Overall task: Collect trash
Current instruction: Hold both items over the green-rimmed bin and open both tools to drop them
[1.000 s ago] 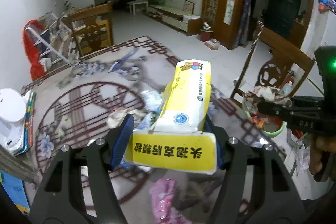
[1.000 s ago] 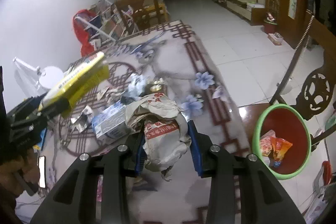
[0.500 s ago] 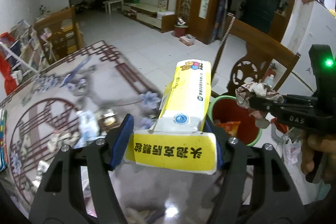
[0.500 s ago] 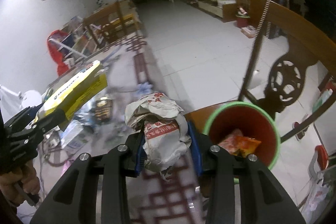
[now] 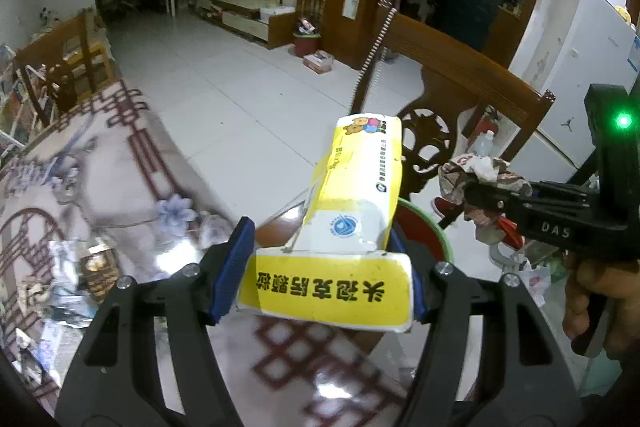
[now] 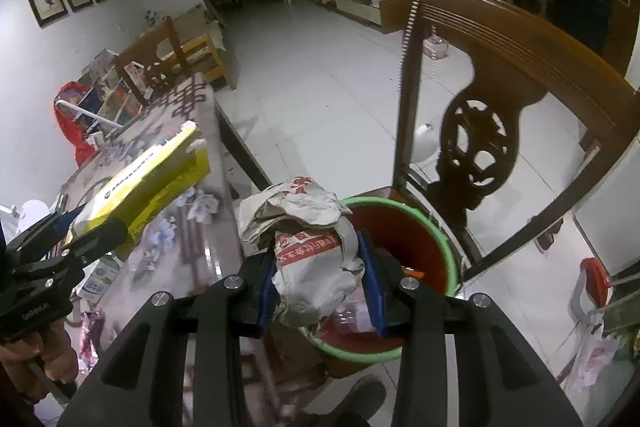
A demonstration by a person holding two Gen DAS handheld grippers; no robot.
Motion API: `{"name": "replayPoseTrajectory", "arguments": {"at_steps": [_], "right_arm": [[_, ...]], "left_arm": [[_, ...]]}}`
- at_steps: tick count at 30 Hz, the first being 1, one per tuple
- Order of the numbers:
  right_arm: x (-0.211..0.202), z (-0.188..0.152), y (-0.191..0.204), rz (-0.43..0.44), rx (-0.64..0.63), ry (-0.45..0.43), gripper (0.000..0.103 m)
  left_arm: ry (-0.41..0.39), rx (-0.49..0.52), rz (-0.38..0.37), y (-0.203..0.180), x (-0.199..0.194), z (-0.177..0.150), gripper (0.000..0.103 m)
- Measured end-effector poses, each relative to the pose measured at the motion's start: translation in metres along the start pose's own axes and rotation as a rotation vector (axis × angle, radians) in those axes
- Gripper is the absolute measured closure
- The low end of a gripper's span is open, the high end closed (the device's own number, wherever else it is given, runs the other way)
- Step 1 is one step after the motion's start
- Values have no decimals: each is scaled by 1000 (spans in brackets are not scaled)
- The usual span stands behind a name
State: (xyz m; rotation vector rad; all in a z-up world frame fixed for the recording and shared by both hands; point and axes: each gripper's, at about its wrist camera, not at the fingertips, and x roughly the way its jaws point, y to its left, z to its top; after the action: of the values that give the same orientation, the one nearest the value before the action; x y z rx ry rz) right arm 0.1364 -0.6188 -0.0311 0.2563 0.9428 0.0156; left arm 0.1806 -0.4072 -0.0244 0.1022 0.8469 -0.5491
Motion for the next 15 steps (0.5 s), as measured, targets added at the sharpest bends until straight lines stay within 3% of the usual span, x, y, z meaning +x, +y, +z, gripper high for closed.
{"name": "replayPoseTrajectory", "arguments": {"at_steps": [15], "right_arm": [[11, 12, -45, 20, -10, 48, 68]], "left_arm": [[83, -14, -21, -49, 43, 7, 39]]}}
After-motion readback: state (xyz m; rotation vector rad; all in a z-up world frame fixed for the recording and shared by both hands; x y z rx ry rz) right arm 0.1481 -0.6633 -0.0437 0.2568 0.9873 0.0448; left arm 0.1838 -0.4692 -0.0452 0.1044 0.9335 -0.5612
